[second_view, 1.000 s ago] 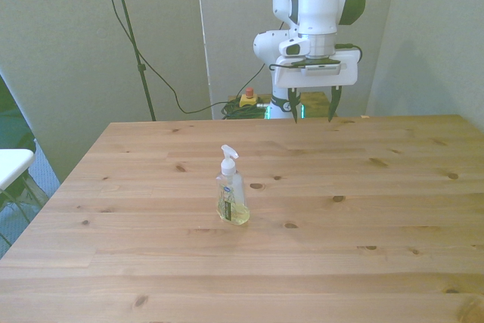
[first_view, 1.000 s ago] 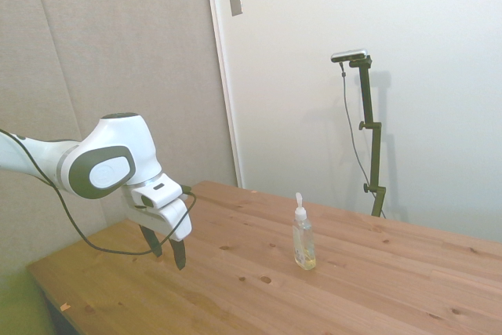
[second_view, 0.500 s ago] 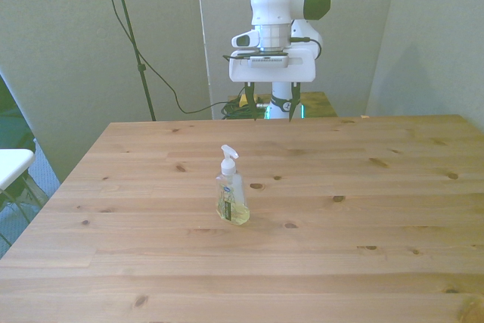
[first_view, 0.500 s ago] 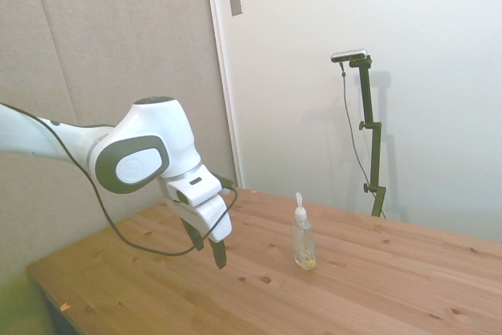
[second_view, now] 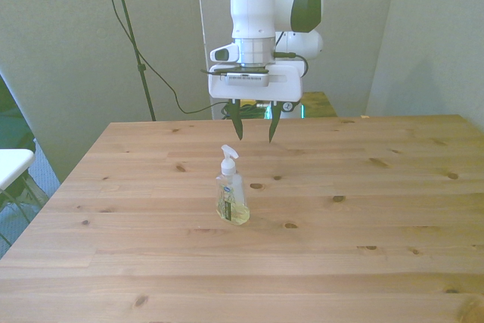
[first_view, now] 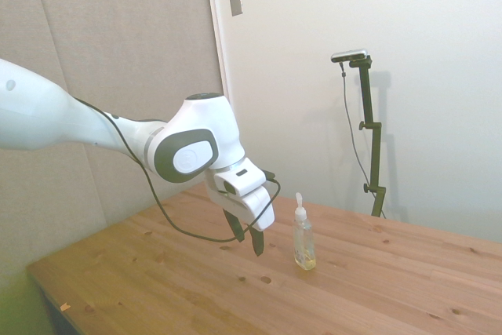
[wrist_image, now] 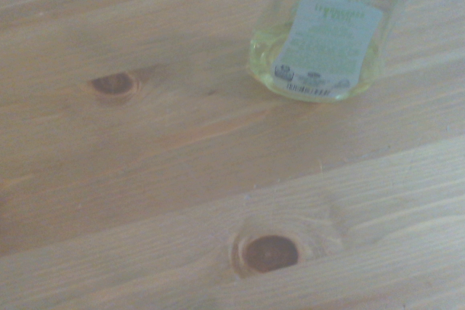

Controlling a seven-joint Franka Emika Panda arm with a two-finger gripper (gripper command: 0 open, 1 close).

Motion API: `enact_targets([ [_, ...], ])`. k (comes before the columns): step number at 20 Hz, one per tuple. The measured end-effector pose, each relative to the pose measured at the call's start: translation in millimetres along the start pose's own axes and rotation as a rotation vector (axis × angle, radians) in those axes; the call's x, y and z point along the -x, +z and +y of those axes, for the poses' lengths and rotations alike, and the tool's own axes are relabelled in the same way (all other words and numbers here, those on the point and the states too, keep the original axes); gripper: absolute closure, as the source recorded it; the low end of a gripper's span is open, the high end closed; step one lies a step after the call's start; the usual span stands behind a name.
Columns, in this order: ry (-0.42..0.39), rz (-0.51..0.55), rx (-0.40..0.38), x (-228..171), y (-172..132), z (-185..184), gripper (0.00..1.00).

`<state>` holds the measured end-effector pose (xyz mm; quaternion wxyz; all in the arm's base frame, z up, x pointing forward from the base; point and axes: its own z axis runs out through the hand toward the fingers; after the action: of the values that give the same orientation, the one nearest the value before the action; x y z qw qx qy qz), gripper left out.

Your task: Knock down the sanitizer

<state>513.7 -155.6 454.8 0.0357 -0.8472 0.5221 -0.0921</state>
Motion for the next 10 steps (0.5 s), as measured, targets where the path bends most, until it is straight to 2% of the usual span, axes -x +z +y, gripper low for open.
enact_targets([
  [10,0.022,-0.007,0.029,-35,24,-31,1.0],
])
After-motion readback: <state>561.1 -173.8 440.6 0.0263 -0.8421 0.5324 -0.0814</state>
